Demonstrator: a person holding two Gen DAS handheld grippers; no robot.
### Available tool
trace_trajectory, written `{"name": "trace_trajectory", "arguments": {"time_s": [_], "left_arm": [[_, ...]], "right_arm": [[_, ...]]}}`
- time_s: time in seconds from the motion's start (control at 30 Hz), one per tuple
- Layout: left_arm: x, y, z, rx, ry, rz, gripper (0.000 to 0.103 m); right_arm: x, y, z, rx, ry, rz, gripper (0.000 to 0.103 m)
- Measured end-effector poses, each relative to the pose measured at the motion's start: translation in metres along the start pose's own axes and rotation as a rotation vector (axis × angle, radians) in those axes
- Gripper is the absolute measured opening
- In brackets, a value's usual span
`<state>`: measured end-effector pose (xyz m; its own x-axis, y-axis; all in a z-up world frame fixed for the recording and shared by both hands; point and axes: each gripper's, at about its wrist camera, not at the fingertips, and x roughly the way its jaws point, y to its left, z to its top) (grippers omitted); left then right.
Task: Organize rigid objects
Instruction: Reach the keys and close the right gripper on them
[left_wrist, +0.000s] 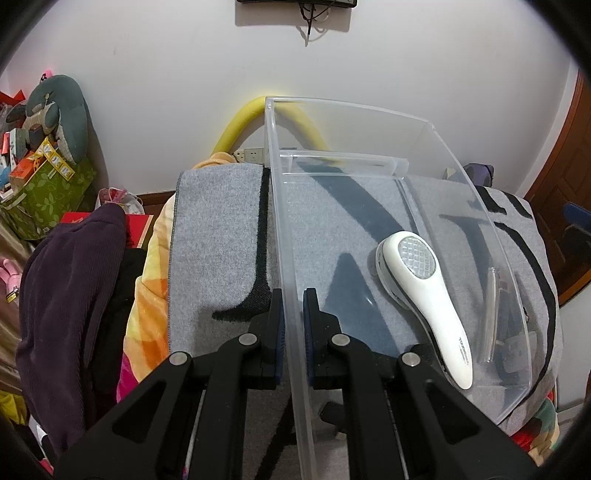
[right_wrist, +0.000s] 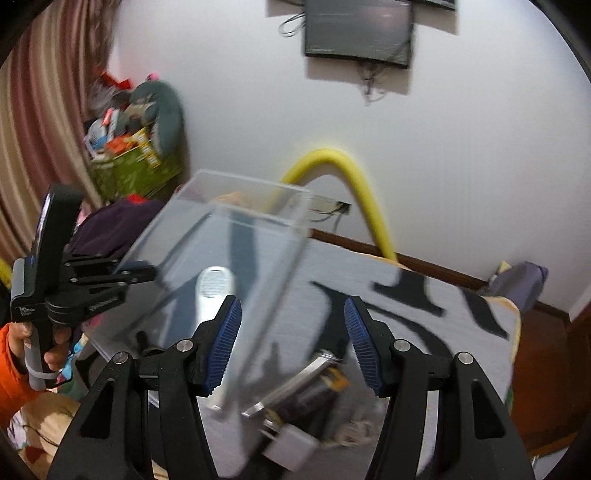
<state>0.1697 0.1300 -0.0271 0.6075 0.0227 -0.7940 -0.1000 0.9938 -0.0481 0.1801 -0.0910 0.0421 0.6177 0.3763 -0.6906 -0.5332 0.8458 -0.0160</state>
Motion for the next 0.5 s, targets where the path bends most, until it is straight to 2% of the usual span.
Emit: {"name": "trace_trajectory", "arguments": {"time_s": [0.2,0.37,0.5], "left_arm": [[0.000,-0.002,-0.001,0.005,-0.001,0.011,0.008],[0.000,-0.004,-0.002,0.011,0.006,0.018,0.008],[0.002,-0.004,-0.003,0.014,0.014,0.022,0.008]], "right_arm": [[-0.001,-0.033,-0.026,0.050,0.048,-0.058,0.055],[0.025,-0.054,-0.062,0.102,0.152,-0.075,0.055],[0.044,-0.064,-0.088,0.152,0.232,-0.047,0.055]]}}
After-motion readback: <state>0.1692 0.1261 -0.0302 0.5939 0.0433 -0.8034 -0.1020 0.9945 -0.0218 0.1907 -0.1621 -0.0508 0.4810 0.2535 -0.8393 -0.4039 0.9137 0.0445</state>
